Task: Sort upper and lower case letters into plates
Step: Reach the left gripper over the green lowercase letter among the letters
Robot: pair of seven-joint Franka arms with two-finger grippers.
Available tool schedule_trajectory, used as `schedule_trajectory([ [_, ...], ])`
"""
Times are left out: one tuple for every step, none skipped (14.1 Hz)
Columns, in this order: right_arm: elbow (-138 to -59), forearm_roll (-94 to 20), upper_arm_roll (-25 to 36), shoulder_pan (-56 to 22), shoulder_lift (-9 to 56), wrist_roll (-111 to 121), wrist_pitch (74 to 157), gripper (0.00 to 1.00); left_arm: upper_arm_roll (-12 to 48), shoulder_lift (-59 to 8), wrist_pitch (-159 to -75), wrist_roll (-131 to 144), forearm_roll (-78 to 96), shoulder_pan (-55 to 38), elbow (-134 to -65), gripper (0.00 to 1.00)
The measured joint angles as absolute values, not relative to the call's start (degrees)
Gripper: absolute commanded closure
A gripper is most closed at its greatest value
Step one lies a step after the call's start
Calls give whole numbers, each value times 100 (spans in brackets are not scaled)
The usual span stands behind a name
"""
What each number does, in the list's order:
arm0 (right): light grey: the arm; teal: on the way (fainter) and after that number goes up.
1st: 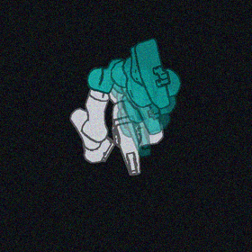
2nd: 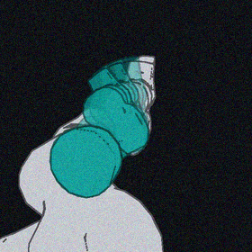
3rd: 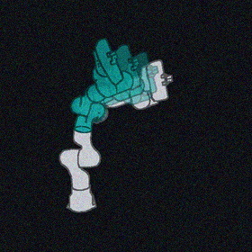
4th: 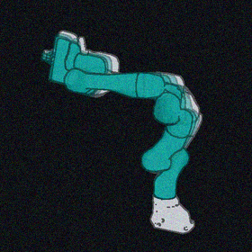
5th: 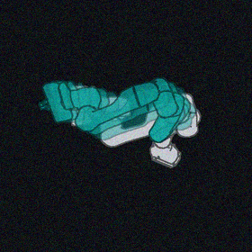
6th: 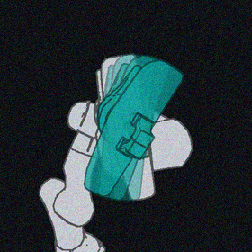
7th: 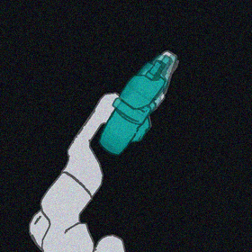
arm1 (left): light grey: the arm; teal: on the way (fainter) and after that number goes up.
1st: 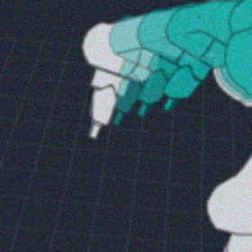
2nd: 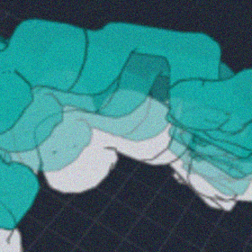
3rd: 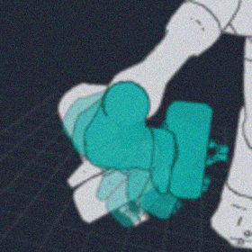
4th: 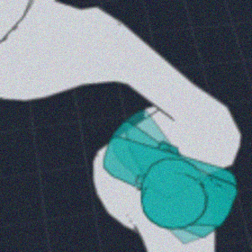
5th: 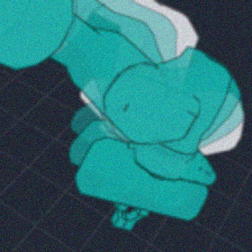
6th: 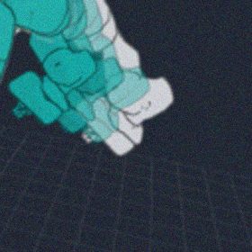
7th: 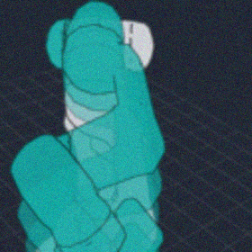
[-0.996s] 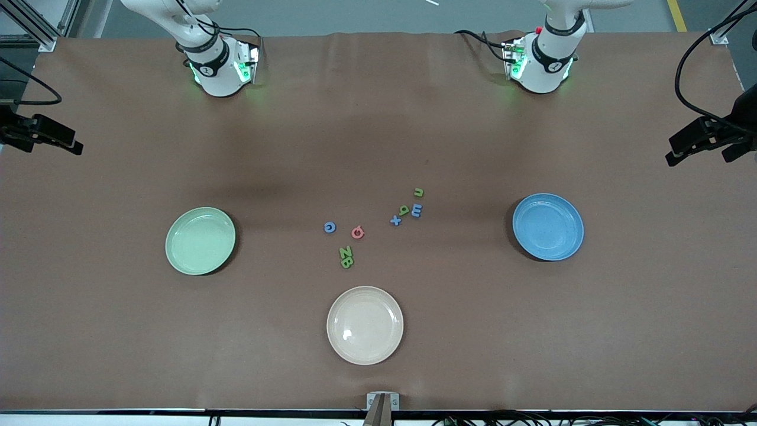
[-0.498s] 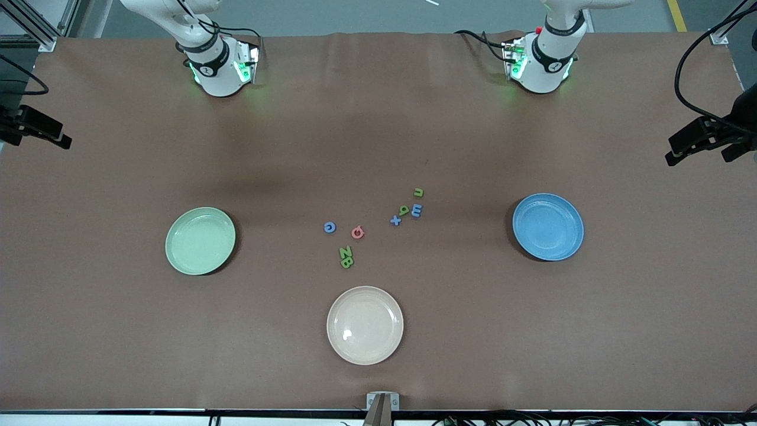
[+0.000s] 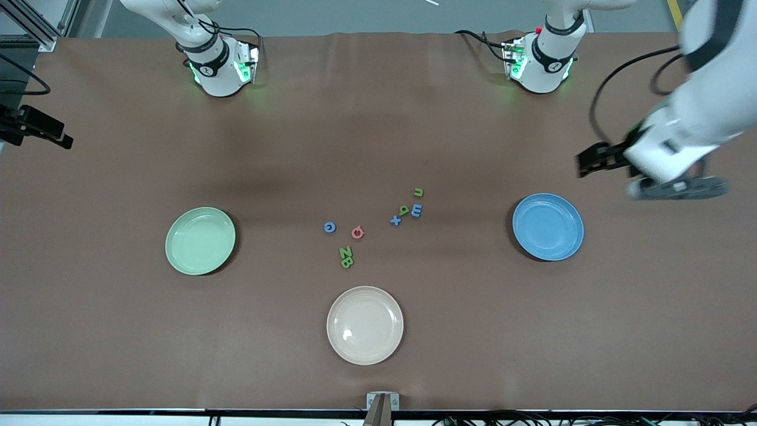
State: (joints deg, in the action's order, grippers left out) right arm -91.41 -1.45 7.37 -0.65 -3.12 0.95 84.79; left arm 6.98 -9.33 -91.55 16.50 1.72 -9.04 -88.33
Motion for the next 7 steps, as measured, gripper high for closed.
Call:
schedule_trajectory([
  [-9142, -145, 738, -64, -312, 95, 8481, 0, 798, -1178, -9390, 1948, 172, -1093, -8841, 0],
  [-9143, -145, 739, -64, -313, 95, 8483, 0, 845, -1435, -9674, 2229, 172, -1324, -8850, 0],
  [-9144, -145, 736, -64, -313, 95, 8484, 0, 857, -1697, -9979, 2487, 172, -1570, -8858, 0],
  [-9145, -145, 719, -60, -313, 95, 8485, 0, 861, -1966, -10300, 2704, 171, -1798, -8862, 0],
  [-9145, -145, 685, -52, -313, 95, 8486, 0, 861, -2224, -10609, 2833, 169, -1979, -8866, 0],
  [-9145, -144, 638, -44, -314, 95, 8488, 0, 859, -2483, -10937, 2898, 155, -2135, -8869, 0],
  [-9145, -143, 602, -42, -314, 95, 8489, 0, 857, -2739, -11255, 2979, 117, -2271, -8874, 0],
])
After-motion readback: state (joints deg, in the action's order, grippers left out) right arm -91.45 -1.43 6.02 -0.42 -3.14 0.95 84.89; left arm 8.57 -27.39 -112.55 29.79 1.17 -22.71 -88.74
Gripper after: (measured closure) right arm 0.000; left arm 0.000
